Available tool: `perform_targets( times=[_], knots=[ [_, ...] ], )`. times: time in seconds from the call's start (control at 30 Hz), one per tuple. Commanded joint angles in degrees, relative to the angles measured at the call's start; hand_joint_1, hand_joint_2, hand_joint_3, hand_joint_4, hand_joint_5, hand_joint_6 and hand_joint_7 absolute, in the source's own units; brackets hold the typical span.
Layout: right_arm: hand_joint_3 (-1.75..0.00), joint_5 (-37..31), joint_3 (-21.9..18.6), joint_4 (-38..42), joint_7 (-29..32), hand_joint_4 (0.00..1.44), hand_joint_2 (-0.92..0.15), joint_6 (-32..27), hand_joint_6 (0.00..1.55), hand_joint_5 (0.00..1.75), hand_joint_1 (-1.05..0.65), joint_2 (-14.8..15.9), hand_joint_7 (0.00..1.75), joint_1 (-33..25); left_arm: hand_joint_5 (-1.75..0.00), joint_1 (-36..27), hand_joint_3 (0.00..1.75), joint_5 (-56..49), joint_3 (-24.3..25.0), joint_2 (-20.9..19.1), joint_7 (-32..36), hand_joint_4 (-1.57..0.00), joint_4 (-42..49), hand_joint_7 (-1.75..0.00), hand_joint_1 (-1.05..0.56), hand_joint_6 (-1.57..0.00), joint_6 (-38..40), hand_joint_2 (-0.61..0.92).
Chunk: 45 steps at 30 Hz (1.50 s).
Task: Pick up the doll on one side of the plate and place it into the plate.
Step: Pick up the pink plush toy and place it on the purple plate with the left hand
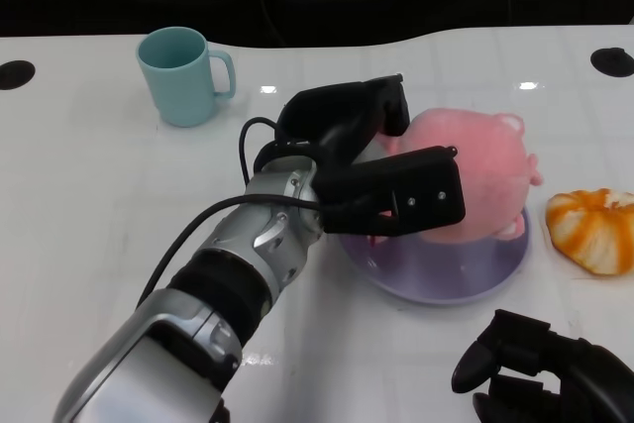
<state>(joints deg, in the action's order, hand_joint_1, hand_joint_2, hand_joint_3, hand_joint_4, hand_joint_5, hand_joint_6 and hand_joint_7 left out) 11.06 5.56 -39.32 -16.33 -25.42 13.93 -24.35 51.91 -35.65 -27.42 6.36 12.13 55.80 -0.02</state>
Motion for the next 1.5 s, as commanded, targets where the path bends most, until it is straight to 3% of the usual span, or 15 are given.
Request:
perform_targets(
  times=[0.03,0.17,0.2,0.23,0.27,0.37,0.47,0.53,0.6,0.7,0.83,1.13,1.5],
  knots=[
    [-1.0,0.1,0.0,-0.3,-0.1,0.65,-0.66,0.9,0.46,1.75,-0.14,0.4,1.48,-0.2,-1.75,2.5,0.9,0.7,0.3,0.7,-0.2,-0.88,2.1,-1.75,-0.22,-0.68,-0.3,0.56],
    [-1.0,0.2,0.0,-0.1,-0.1,0.65,-0.65,1.0,0.47,1.75,-0.14,0.4,1.48,-0.1,-1.75,3.1,0.69,1.0,0.4,1.2,-0.4,-0.86,3.4,-1.66,-0.23,-0.67,-0.3,0.63],
    [-1.0,0.1,0.0,-0.1,-0.1,0.65,-0.65,1.0,0.47,1.75,-0.15,0.4,1.48,-0.1,-1.74,3.1,0.55,1.5,0.8,1.5,-0.7,-0.82,3.5,-1.24,-0.24,-0.75,0.1,0.66],
    [-1.0,0.1,0.0,-0.1,0.0,0.66,-0.65,0.8,0.47,1.75,-0.15,0.4,1.48,0.0,-1.73,3.0,0.47,2.1,1.4,1.8,-0.8,-0.8,3.6,-1.01,-0.24,-0.82,0.2,0.69],
    [-1.0,0.1,0.0,-0.1,0.0,0.66,-0.65,0.8,0.47,1.75,-0.15,0.4,1.48,0.0,-1.72,2.9,0.43,2.6,1.7,2.0,-0.9,-0.79,3.6,-0.82,-0.22,-0.86,0.2,0.71],
    [-1.01,0.2,-0.1,0.3,-0.3,0.66,-0.65,1.5,0.47,1.75,-0.14,0.4,1.48,0.1,-1.71,2.5,0.43,4.4,2.5,2.0,-3.6,-0.72,3.2,-0.48,-0.21,-0.8,-0.6,0.73],
    [-1.01,0.3,-0.2,0.5,-0.4,0.65,-0.64,1.5,0.47,1.75,-0.14,0.4,1.48,0.2,-1.22,2.0,0.21,4.3,1.7,0.9,-5.9,-0.54,2.5,-0.17,-0.38,-0.7,-1.9,0.85],
    [-1.01,0.3,-0.2,0.5,-0.3,0.65,-0.64,1.5,0.47,1.75,-0.14,0.4,1.48,0.1,-0.89,1.8,0.19,3.7,0.9,0.1,-6.9,-0.37,2.1,-0.05,-0.55,-0.55,-2.6,0.91],
    [-1.01,0.2,-0.2,0.5,-0.2,0.65,-0.64,1.4,0.47,1.75,-0.13,0.4,1.48,0.1,-0.62,1.8,0.24,3.1,0.0,-0.6,-8.5,-0.21,1.1,-0.01,-0.64,-0.42,-2.0,0.92],
    [-1.01,0.2,-0.2,0.5,-0.2,0.65,-0.64,1.4,0.48,1.75,-0.13,0.4,1.48,0.2,-0.49,1.6,0.31,2.4,-0.8,-1.4,-10.7,-0.08,-0.4,0.0,-0.71,-0.33,-0.7,0.92],
    [-1.01,0.3,-0.4,0.5,-0.1,0.64,-0.65,1.3,0.47,1.75,-0.12,0.4,1.48,0.2,-0.43,1.0,0.41,1.4,-2.0,-3.0,-14.8,0.0,-3.5,0.0,-0.8,-0.26,1.0,0.92],
    [-1.0,0.5,-0.8,0.7,-0.4,0.63,-0.65,1.3,0.46,1.75,-0.13,0.5,1.47,0.2,-0.34,-4.0,0.45,1.9,-1.5,-7.8,-19.9,0.0,-14.1,0.0,-0.83,-0.18,2.1,0.92],
    [-0.99,0.3,-1.0,1.3,-0.5,0.64,-0.66,1.6,0.47,1.75,-0.14,0.6,1.47,0.4,-0.31,-12.4,0.46,6.8,4.0,-14.7,-25.9,0.0,-31.3,0.0,-0.84,-0.16,3.1,0.92]
  ],
)
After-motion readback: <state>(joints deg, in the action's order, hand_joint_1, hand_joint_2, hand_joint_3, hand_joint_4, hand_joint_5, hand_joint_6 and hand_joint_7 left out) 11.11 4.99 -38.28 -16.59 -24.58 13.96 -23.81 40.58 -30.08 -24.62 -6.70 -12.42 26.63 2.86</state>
